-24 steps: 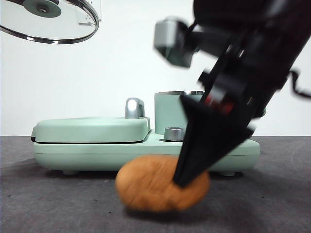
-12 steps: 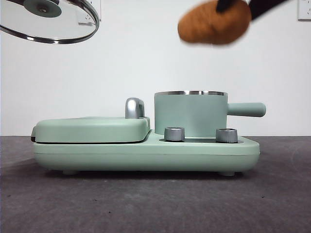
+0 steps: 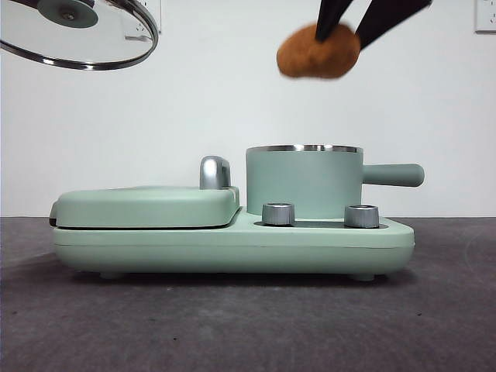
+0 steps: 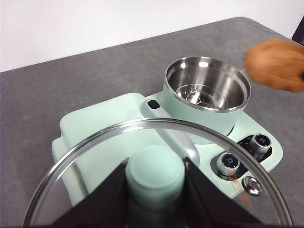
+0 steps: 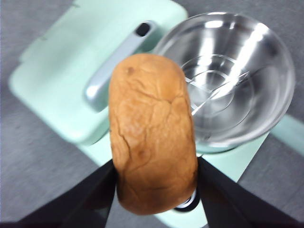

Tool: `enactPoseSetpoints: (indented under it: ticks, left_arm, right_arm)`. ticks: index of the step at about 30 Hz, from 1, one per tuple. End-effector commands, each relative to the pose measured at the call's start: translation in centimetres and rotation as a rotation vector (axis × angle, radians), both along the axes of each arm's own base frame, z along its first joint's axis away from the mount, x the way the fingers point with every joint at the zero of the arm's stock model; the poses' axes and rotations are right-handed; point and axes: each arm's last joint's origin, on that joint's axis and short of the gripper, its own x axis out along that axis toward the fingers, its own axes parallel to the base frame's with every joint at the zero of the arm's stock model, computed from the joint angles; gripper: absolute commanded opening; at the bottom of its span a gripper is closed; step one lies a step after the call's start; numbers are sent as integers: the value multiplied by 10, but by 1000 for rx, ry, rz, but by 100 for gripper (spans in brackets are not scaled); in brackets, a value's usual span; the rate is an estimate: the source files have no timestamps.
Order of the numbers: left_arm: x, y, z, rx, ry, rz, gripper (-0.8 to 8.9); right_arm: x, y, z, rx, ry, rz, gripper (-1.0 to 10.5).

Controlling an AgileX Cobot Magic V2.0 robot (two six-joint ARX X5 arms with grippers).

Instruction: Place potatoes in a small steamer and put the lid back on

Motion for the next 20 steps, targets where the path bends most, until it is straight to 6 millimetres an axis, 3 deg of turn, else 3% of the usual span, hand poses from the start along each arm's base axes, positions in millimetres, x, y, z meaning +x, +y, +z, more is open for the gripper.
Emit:
enactPoseSetpoints:
  ticks: [1,9,20]
  left_arm:
    - [0,0,8,-20,-40,1,15]
    - [0,0,8,-23,-37,2,14]
    - [0,0,8,-25,-35,3,14]
  right_arm:
    - [22,8,-4,-24,-17,19,245]
    - [72,22,-38,-42,-5,4,245]
    - [106,25,-86,-120,50,-37,245]
